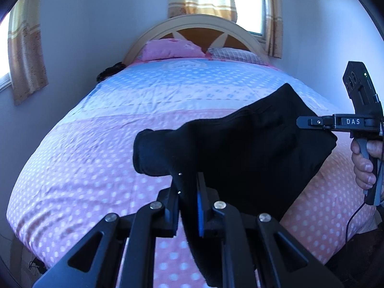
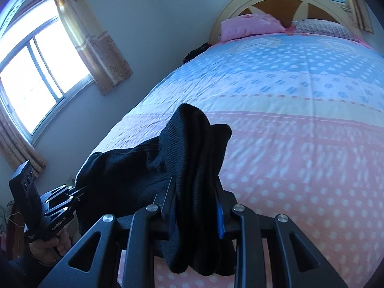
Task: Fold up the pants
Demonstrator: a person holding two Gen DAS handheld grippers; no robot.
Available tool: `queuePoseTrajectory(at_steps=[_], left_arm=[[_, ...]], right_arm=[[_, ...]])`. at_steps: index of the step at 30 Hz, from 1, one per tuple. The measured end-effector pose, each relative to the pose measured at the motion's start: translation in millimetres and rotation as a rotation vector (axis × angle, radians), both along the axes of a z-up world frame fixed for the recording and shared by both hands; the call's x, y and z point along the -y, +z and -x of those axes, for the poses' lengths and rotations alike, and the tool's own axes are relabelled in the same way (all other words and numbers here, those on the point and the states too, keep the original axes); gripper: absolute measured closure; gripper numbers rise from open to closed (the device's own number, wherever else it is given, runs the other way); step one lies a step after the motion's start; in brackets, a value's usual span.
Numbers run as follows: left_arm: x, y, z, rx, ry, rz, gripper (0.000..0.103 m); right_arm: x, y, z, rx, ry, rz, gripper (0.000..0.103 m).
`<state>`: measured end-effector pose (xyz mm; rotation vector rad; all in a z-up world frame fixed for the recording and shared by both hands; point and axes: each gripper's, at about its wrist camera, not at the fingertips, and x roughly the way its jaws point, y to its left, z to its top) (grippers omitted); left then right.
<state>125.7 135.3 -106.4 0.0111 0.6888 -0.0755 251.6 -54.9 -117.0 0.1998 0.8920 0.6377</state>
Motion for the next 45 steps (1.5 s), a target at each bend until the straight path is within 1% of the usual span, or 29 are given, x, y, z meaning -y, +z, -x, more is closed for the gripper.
queuePoseTrajectory(at_steps=[7,11,19,21,28,32,34,36,37,38,41,42,43,45], left_arm=[[-29,-7,3,-0.005,0.051,0.020,0.090],[-39,-11,1,-0.014,0.069,0.037,0.091],[-51,-17,3,-0.029,0.082,0.054,0.091],[-54,-17,9,-0.030,0.084,0.057,0.090],[-55,-24,5,-0.041,0.083,0.054,0.090],[-52,-31,2,-0.045,0.093,0.020,0.081],[-52,-37,1,-0.057,0.099,0.006,0.074],[-53,-42,0,-0.060,0.105,-0.010,0.061],[-53,-44,-1,-0.062,0.108,-0.017,0.058],[-53,-48,-1,-0.062,0.113,-0.029,0.053],[-55,-57,-2,-0.068,0.121,-0.034,0.045],[-57,-59,-1,-0.063,0.127,-0.033,0.042],[-58,-61,-1,-0.057,0.134,-0.030,0.039],[-62,-63,1,-0.044,0.148,-0.024,0.030]], right_arm=[[-36,-12,-18,-0.016,0.029,0.010,0.076],[-49,-17,-26,-0.029,0.036,0.017,0.076],[-62,-26,-33,-0.047,0.046,0.026,0.076],[-64,-27,-34,-0.049,0.047,0.027,0.076],[-66,-33,-40,-0.061,0.038,0.042,0.076],[-65,-40,-45,-0.079,0.025,0.044,0.076],[-64,-44,-49,-0.087,0.016,0.046,0.074],[-62,-50,-53,-0.099,-0.004,0.055,0.072],[-62,-55,-57,-0.114,-0.012,0.061,0.072],[-61,-59,-58,-0.124,-0.016,0.067,0.071],[-56,-71,-63,-0.149,-0.042,0.081,0.064],[-54,-73,-64,-0.151,-0.049,0.075,0.060],[-53,-74,-64,-0.151,-0.055,0.074,0.052],[-48,-79,-65,-0.154,-0.079,0.074,0.043]])
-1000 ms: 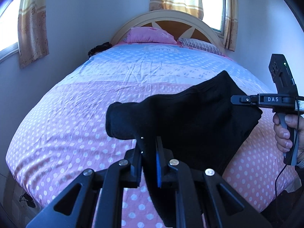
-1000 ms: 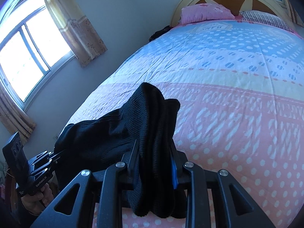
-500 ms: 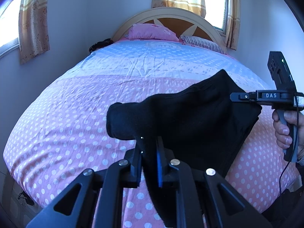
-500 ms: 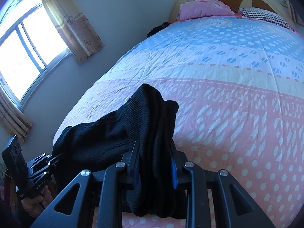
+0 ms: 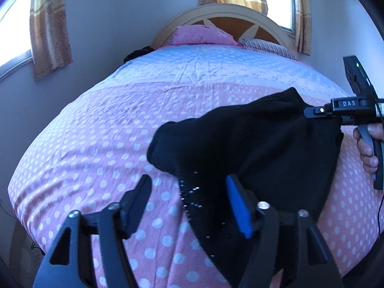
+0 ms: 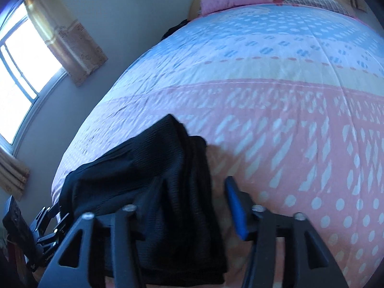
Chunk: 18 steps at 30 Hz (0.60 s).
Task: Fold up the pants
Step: 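Open both tools to release the folded pants on the bed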
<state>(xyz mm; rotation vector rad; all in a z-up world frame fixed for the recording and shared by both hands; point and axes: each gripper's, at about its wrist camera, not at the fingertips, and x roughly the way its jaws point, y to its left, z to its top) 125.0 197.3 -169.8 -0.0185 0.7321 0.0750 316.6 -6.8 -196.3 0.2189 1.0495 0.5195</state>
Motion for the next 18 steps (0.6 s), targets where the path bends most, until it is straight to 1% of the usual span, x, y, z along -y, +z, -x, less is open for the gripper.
queuePoseTrajectory(at_steps=[4,6,7,9,13,15,18], left_arm=[[-7,-5,3,0.010,0.012,0.026,0.024],[-9,-5,4,0.011,0.022,0.026,0.017],[-10,-5,4,0.010,0.026,0.025,0.016],[-13,-2,7,0.001,0.032,0.023,0.013],[-19,7,19,-0.007,0.048,0.014,0.012],[-22,18,29,0.010,0.053,0.012,0.012],[-25,42,46,0.068,0.060,0.023,0.012]], right_arm=[[4,-5,-1,-0.003,-0.008,-0.021,0.042],[4,-1,1,0.008,-0.012,-0.004,0.041],[5,2,2,0.019,-0.022,0.003,0.041],[13,13,8,0.064,-0.076,0.018,0.040],[39,38,29,0.128,-0.227,0.081,0.040],[46,49,42,0.148,-0.248,0.083,0.040],[45,70,72,0.189,-0.238,0.096,0.040]])
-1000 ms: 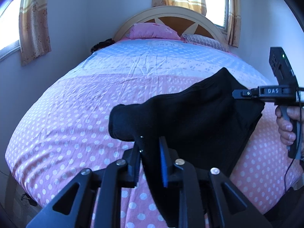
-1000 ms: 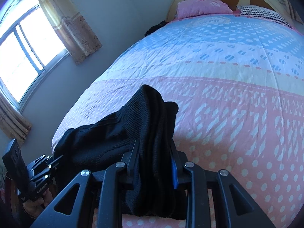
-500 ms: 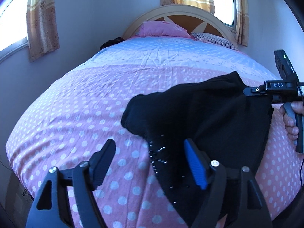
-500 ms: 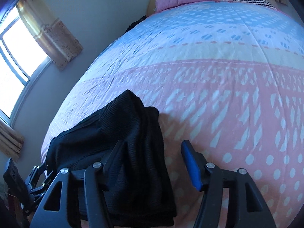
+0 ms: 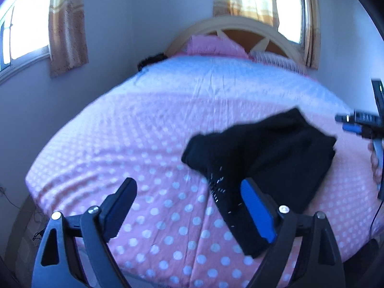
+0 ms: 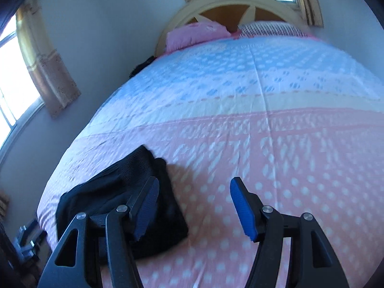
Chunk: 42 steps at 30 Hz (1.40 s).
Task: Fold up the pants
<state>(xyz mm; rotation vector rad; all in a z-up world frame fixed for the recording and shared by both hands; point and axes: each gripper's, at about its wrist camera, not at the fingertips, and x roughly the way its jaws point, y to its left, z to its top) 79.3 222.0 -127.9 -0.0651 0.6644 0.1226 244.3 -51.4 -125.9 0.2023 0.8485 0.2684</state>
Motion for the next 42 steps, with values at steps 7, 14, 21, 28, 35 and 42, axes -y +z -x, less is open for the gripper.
queuePoseTrajectory(at_steps=[7,14,21,28,35,42], left_arm=[[7,63,38,0.165,0.031,0.022,0.001],[18,110,63,0.291,0.013,0.038,0.000],[28,118,72,0.316,0.007,0.028,0.000],[30,119,73,0.311,0.017,0.023,0.000],[30,120,73,0.310,0.018,0.020,0.000],[28,118,72,0.305,0.026,0.018,0.000]], right_arm=[[-31,59,91,0.155,0.152,0.023,0.040],[-57,111,164,0.353,0.227,0.121,0.029],[-52,125,184,0.381,0.219,0.109,0.029],[-45,123,186,0.375,0.218,0.102,0.029],[-44,123,186,0.375,0.216,0.094,0.029],[-43,121,187,0.374,0.221,0.090,0.029]])
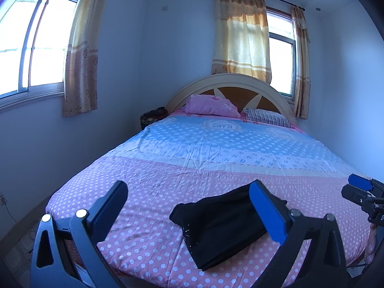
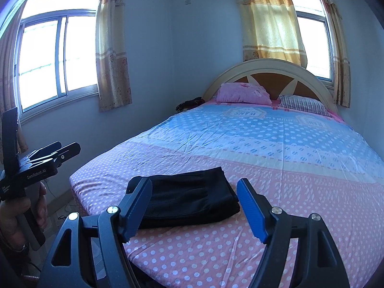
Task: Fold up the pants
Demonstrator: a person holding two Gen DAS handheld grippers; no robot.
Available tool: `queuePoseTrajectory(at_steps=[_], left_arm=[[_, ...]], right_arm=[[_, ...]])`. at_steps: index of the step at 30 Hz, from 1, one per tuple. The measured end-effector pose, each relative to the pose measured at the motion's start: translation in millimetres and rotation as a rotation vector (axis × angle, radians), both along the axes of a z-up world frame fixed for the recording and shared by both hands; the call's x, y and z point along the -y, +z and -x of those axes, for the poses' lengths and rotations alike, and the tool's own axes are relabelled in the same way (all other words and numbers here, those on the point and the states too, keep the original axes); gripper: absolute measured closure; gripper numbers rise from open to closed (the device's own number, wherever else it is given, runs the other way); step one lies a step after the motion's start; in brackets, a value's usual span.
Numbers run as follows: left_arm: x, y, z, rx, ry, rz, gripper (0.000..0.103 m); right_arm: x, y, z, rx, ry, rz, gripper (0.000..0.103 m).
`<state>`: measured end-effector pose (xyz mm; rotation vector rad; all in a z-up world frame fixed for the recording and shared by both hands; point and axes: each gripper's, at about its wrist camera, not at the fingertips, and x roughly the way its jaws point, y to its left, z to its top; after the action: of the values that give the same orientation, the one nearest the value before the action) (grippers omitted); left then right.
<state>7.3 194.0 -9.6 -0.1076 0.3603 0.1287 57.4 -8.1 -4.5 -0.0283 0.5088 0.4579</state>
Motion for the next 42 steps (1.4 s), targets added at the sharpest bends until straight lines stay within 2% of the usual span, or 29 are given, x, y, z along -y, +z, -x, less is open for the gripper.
queuePoseTrajectory(at_steps=[21,32,42], left_arm=[[-2,-3,-2,-0.009,0.002,-0.006,0.000],[8,-4,-6,-0.025,-0.001,-0.062,0.000],[9,-9,-11,-0.056,0.008,-0.069,0.000]], right_arm=[[-2,-9,2,-0.008,0.014,0.003,0.029],[-3,-10,2,-0.003,0.014,0.005,0.029],[-4,-12,4,-0.003,0.018,0.017,0.029]])
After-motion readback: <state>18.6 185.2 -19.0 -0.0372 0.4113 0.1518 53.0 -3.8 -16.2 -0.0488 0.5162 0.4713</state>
